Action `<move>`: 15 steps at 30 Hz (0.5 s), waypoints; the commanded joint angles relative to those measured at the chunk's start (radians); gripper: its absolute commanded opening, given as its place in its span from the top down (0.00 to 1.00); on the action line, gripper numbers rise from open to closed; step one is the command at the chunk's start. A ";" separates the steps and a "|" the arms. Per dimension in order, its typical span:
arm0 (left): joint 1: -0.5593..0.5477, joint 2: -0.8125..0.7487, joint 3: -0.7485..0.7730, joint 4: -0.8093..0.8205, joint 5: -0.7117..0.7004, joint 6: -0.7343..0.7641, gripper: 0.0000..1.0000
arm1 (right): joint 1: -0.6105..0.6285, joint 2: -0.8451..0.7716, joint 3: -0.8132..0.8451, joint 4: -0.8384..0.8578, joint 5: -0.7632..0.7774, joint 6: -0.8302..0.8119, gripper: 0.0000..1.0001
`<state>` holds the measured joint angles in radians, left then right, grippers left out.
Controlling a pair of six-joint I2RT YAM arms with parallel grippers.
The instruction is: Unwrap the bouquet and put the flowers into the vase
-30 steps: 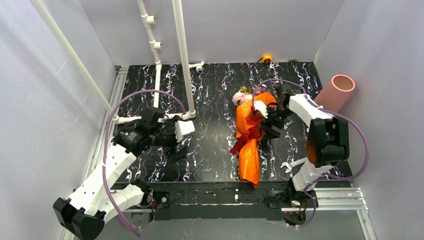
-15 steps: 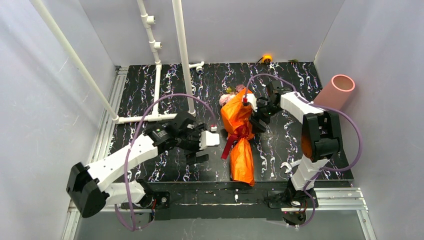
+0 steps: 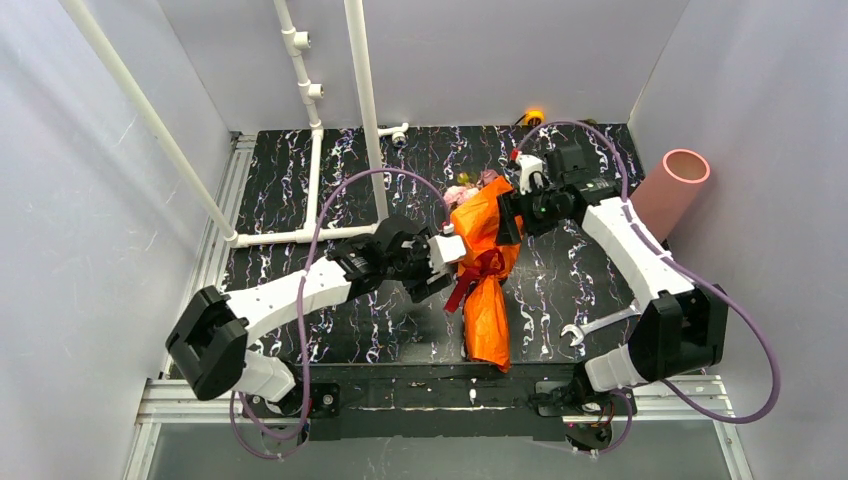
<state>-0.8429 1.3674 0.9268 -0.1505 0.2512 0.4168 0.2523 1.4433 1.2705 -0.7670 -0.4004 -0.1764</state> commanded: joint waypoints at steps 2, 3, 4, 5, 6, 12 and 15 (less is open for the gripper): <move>-0.004 0.111 -0.002 0.204 0.007 0.024 0.39 | 0.013 0.065 -0.038 -0.010 0.262 0.230 0.31; -0.004 0.142 0.015 0.202 0.026 0.052 0.44 | 0.010 0.081 -0.032 -0.009 0.286 0.217 0.37; -0.004 0.170 0.031 0.204 0.036 0.077 0.46 | 0.010 0.090 -0.025 -0.002 0.311 0.203 0.42; -0.003 0.200 0.043 0.209 0.040 0.096 0.48 | 0.010 0.097 -0.023 0.011 0.339 0.191 0.46; -0.002 0.224 0.054 0.218 0.040 0.114 0.49 | 0.009 0.104 -0.025 0.028 0.362 0.181 0.50; -0.002 0.355 0.108 0.262 0.016 0.186 0.52 | 0.007 0.209 -0.040 0.132 0.320 0.113 0.68; -0.001 0.394 0.129 0.308 0.002 0.198 0.52 | 0.007 0.265 -0.041 0.197 0.211 0.108 0.74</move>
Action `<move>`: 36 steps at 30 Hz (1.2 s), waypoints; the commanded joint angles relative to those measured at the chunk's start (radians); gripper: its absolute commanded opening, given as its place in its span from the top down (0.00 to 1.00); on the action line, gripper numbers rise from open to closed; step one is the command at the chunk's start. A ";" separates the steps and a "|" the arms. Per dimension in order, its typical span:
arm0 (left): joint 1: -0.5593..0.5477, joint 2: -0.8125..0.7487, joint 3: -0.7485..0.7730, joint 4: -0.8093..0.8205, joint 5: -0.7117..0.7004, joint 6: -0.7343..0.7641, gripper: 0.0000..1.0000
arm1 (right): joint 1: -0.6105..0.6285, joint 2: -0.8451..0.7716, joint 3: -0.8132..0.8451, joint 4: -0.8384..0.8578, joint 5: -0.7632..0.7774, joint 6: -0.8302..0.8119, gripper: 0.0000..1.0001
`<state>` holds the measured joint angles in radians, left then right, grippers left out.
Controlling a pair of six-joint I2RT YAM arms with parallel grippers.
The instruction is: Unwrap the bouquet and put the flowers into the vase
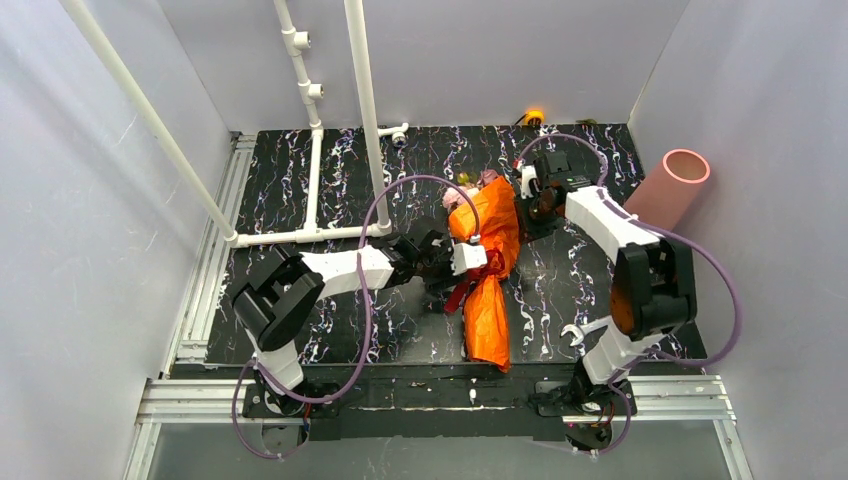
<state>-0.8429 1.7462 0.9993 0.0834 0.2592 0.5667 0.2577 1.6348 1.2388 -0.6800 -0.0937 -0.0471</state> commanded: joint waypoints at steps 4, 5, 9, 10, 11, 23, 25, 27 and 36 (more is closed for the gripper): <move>-0.001 0.054 0.081 0.132 0.024 0.085 0.51 | 0.002 0.149 -0.022 0.177 -0.185 -0.038 0.77; -0.001 0.063 0.086 0.147 0.040 0.098 0.51 | 0.001 0.172 -0.021 0.185 -0.217 -0.040 0.77; -0.001 0.052 0.100 0.192 0.152 0.153 0.51 | 0.003 0.241 -0.016 0.224 -0.376 -0.018 0.81; -0.001 0.050 0.110 0.199 0.178 0.157 0.51 | 0.006 0.247 -0.022 0.253 -0.434 0.011 0.82; -0.001 0.052 0.126 0.200 0.197 0.155 0.51 | 0.010 0.247 -0.034 0.294 -0.500 0.050 0.83; 0.010 0.039 0.176 0.190 0.221 0.193 0.51 | 0.041 0.154 -0.073 0.460 -0.579 0.180 0.63; 0.019 0.056 0.168 0.182 0.213 0.194 0.51 | -0.015 0.145 -0.048 0.340 -0.477 0.064 0.53; 0.031 0.071 0.168 0.173 0.202 0.183 0.51 | -0.073 0.147 -0.006 0.234 -0.404 -0.034 0.47; 0.085 0.130 0.230 0.109 0.195 0.170 0.50 | -0.138 0.165 0.264 -0.047 -0.287 -0.174 0.23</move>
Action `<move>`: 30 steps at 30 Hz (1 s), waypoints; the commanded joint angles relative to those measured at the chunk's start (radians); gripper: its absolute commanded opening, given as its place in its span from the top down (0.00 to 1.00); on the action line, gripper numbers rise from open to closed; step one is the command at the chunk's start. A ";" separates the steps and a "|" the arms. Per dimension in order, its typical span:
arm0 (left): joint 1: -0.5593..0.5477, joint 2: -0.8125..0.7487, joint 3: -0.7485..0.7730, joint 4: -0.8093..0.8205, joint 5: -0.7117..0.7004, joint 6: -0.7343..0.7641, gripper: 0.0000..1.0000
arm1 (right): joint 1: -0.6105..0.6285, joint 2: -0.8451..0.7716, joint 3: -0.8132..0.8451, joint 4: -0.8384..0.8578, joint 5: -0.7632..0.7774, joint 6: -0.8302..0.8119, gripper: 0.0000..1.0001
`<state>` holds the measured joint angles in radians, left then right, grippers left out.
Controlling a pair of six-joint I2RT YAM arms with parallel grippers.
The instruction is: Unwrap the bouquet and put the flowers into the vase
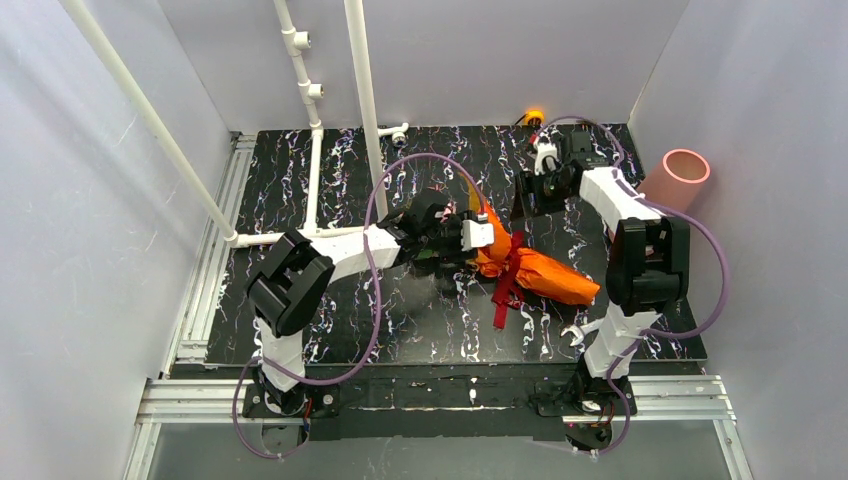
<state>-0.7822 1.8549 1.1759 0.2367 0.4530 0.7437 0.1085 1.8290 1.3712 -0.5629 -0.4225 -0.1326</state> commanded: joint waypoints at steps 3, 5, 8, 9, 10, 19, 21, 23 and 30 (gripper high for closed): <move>0.033 0.043 0.088 -0.059 0.003 -0.010 0.49 | 0.010 -0.039 0.201 -0.251 0.017 -0.103 0.16; 0.041 0.057 0.109 -0.068 0.010 -0.013 0.49 | 0.010 -0.064 0.219 -0.308 -0.007 -0.132 0.13; 0.053 0.070 0.136 -0.079 0.022 -0.041 0.48 | 0.002 -0.130 0.208 -0.391 -0.057 -0.216 0.02; 0.058 0.074 0.145 -0.082 0.029 -0.054 0.48 | 0.001 -0.155 0.188 -0.409 -0.067 -0.245 0.02; 0.065 0.077 0.153 -0.085 0.039 -0.071 0.47 | 0.001 -0.182 0.162 -0.430 -0.075 -0.273 0.02; 0.092 0.102 0.215 -0.146 0.118 -0.149 0.45 | 0.005 -0.205 -0.056 -0.255 -0.017 -0.434 0.02; 0.092 0.111 0.238 -0.181 0.129 -0.149 0.44 | 0.018 -0.153 -0.041 -0.256 -0.023 -0.461 0.02; 0.093 0.114 0.242 -0.184 0.135 -0.153 0.44 | 0.028 -0.117 -0.043 -0.231 -0.016 -0.483 0.02; 0.092 0.089 0.256 -0.191 0.132 -0.168 0.40 | 0.037 -0.054 -0.069 -0.196 0.028 -0.556 0.17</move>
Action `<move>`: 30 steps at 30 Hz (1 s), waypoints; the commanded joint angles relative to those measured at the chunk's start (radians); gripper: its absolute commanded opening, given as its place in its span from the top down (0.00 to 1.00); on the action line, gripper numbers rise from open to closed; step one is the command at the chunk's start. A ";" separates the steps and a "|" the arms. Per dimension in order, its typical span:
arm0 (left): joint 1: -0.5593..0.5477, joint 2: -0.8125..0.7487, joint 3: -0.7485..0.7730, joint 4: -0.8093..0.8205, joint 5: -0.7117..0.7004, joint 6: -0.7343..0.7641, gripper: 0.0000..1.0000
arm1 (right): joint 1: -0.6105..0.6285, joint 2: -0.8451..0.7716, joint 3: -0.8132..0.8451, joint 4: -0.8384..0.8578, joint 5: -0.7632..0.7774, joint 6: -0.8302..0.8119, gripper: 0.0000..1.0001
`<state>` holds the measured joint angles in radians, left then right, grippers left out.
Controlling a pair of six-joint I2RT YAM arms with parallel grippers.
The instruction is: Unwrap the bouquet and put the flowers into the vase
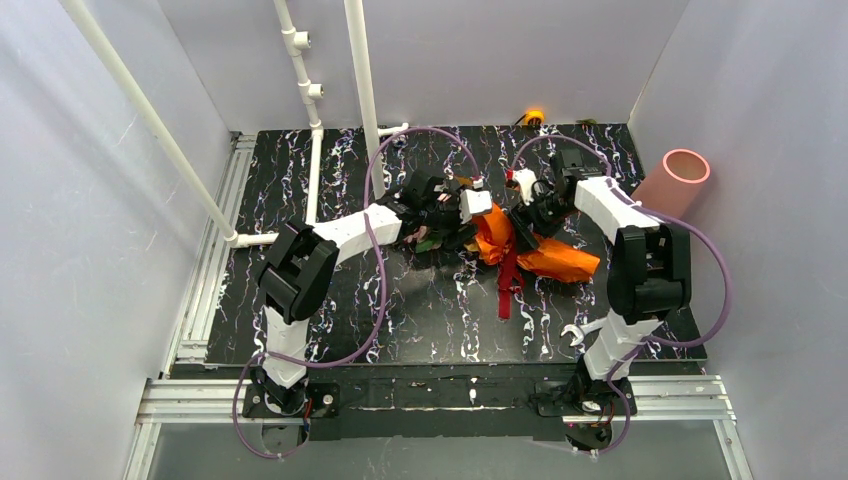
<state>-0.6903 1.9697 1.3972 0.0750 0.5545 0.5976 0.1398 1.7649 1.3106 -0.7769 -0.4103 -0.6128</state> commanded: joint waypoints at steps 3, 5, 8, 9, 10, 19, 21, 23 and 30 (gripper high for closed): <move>0.001 -0.077 0.030 -0.036 0.042 -0.049 0.37 | 0.002 0.028 0.006 -0.035 0.003 -0.057 0.48; 0.000 -0.121 0.017 -0.043 0.055 -0.060 0.36 | -0.019 0.050 0.041 -0.109 -0.061 -0.021 0.69; 0.001 -0.202 -0.011 -0.054 0.065 -0.080 0.33 | -0.074 0.085 0.099 -0.220 -0.239 0.084 0.98; 0.000 -0.229 -0.024 -0.057 0.066 -0.087 0.32 | -0.094 0.091 0.105 -0.246 -0.302 0.116 0.99; 0.000 -0.254 -0.036 -0.062 0.065 -0.097 0.31 | -0.108 0.092 0.104 -0.262 -0.358 0.148 0.99; -0.001 -0.429 -0.170 -0.153 0.038 -0.153 0.23 | -0.064 -0.050 -0.189 0.214 -0.674 0.796 0.99; -0.002 -0.451 -0.193 -0.179 0.026 -0.153 0.23 | -0.033 -0.108 -0.315 0.570 -0.632 1.112 0.99; -0.001 -0.470 -0.212 -0.205 0.019 -0.156 0.23 | -0.006 -0.145 -0.463 0.914 -0.541 1.437 0.99; -0.002 -0.539 -0.376 -0.239 -0.049 -0.121 0.23 | -0.031 -0.182 -0.278 0.337 -0.196 1.047 0.23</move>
<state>-0.6907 1.5021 1.0920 -0.1520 0.5301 0.4538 0.1375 1.6516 0.8532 -0.0864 -0.7872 0.7189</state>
